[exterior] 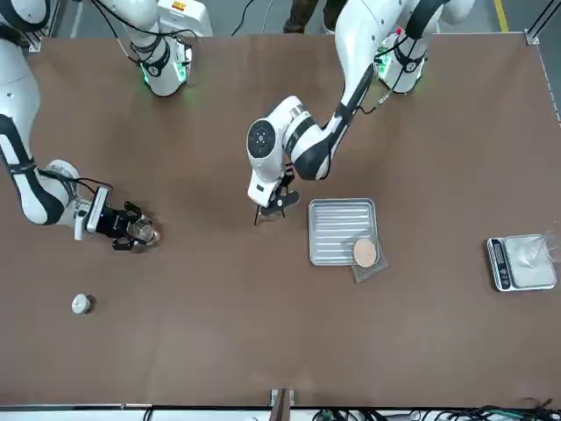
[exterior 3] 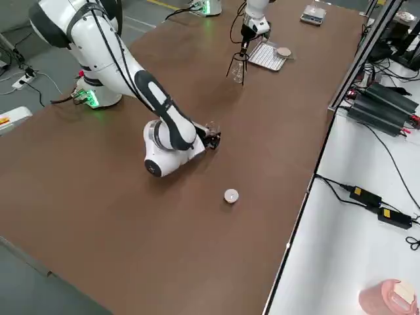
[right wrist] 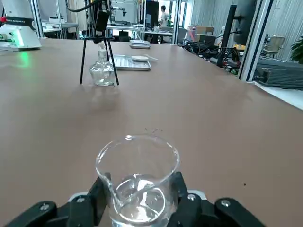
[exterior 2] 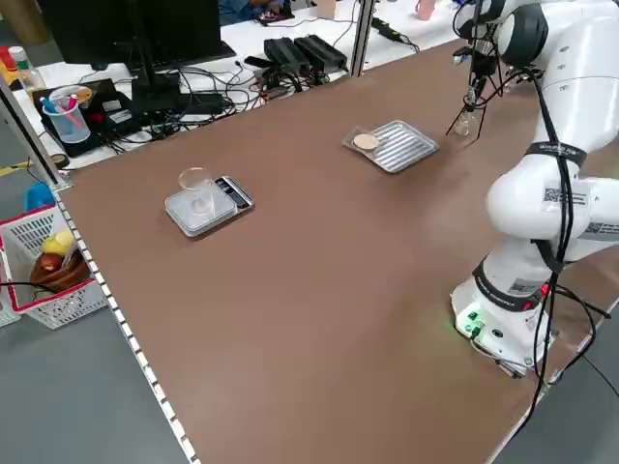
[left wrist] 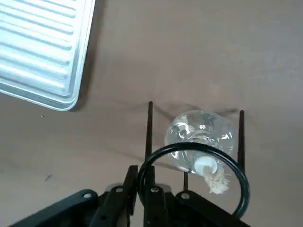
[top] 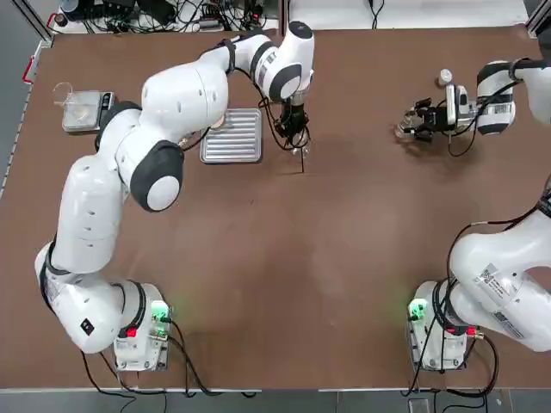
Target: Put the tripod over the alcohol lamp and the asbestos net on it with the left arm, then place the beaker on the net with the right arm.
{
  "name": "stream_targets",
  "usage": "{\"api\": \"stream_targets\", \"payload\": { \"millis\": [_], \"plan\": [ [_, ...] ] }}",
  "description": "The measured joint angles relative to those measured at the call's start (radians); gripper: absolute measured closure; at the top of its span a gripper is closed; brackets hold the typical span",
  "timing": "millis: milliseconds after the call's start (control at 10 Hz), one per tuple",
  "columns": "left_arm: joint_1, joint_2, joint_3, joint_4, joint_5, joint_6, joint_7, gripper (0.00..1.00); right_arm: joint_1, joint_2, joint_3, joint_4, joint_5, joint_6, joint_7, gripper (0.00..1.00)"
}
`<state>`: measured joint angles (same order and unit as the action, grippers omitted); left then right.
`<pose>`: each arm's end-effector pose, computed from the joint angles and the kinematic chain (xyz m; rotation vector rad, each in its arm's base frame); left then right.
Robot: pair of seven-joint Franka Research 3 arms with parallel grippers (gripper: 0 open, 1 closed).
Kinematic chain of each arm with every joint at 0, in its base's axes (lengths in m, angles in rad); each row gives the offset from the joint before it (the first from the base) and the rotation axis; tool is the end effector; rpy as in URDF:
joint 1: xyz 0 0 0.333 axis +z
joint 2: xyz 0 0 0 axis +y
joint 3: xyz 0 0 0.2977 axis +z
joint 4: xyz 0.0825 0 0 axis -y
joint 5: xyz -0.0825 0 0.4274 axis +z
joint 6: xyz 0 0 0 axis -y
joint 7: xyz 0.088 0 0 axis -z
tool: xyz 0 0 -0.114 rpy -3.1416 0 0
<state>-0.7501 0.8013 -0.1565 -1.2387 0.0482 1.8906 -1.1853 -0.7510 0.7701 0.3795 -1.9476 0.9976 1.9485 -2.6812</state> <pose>0.4915 -0.5803 0.2403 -3.0149 -0.4547 0.2009 0.5477 -0.1232 0.0505 -1.5410 -1.4479 -1.1850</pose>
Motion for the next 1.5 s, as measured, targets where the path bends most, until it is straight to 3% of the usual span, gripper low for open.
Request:
{"api": "stream_targets", "payload": {
  "millis": [100, 800, 1000, 1500],
  "plan": [
    [0.0, 0.001, 0.0, 0.0, 0.0, 0.001, -0.001, 0.82, 0.0, 0.0, -0.001, 0.0, 0.0, 0.0, 0.0, 0.41],
    [0.001, 0.001, 0.0, 0.004, 0.0, 0.006, -0.002, 0.76, 0.0, 0.0, -0.004, -0.001, 0.0, 0.0, 0.0, 0.41],
    [0.001, 0.001, 0.0, 0.007, 0.0, 0.006, -0.002, 0.66, 0.0, 0.0, -0.004, -0.001, 0.0, 0.0, 0.0, 0.41],
    [0.001, 0.001, 0.0, 0.009, 0.0, 0.008, -0.023, 0.52, 0.0, 0.0, -0.004, -0.001, -0.001, 0.0, 0.001, 0.41]
  ]
}}
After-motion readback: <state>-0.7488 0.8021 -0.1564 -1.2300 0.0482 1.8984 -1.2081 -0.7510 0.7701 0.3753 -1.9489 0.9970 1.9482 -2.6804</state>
